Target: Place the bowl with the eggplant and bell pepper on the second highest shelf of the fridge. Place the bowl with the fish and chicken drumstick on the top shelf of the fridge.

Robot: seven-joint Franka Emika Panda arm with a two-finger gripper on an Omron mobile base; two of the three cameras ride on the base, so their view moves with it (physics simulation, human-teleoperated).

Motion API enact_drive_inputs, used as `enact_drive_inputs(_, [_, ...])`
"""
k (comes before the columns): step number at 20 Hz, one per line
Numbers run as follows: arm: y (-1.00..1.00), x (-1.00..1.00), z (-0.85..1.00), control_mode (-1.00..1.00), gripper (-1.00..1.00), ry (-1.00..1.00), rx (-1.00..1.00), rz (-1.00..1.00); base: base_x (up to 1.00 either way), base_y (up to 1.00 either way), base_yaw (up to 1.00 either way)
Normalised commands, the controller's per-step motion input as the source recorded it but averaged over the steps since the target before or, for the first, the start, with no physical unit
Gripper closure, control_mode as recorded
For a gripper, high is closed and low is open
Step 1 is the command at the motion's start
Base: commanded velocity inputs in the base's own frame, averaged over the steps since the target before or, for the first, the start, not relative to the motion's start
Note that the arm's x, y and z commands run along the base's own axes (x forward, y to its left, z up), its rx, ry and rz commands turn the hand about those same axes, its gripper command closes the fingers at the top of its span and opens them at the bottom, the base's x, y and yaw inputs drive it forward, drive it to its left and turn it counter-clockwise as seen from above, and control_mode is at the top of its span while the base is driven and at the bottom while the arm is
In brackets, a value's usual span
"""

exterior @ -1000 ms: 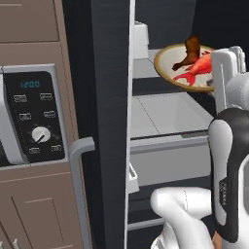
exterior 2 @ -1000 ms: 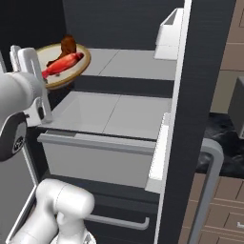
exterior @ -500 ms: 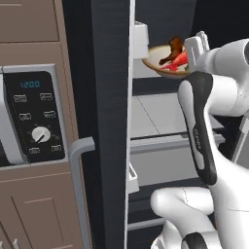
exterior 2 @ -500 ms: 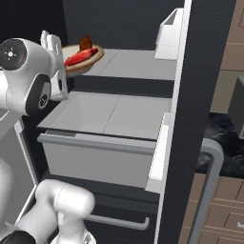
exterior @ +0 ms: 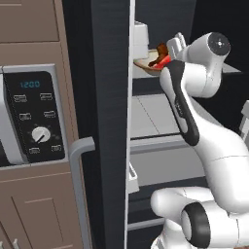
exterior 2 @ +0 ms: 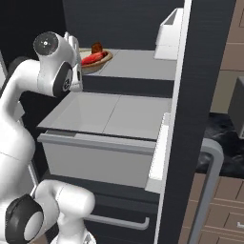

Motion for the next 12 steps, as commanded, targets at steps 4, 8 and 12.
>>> enact_drive_inputs(4, [0.0, 0.99, -0.09, -1.0, 1.0, 0.0, 0.0, 0.0, 0.0, 0.0, 0.0])
enact_drive_inputs(8, [0.0, 0.98, -0.06, -1.0, 1.0, 0.0, 0.0, 0.0, 0.0, 0.0, 0.0])
enact_drive_inputs(12, [0.0, 0.8, -0.12, -1.0, -1.0, 0.01, 0.0, 0.0, 0.0, 0.0, 0.0])
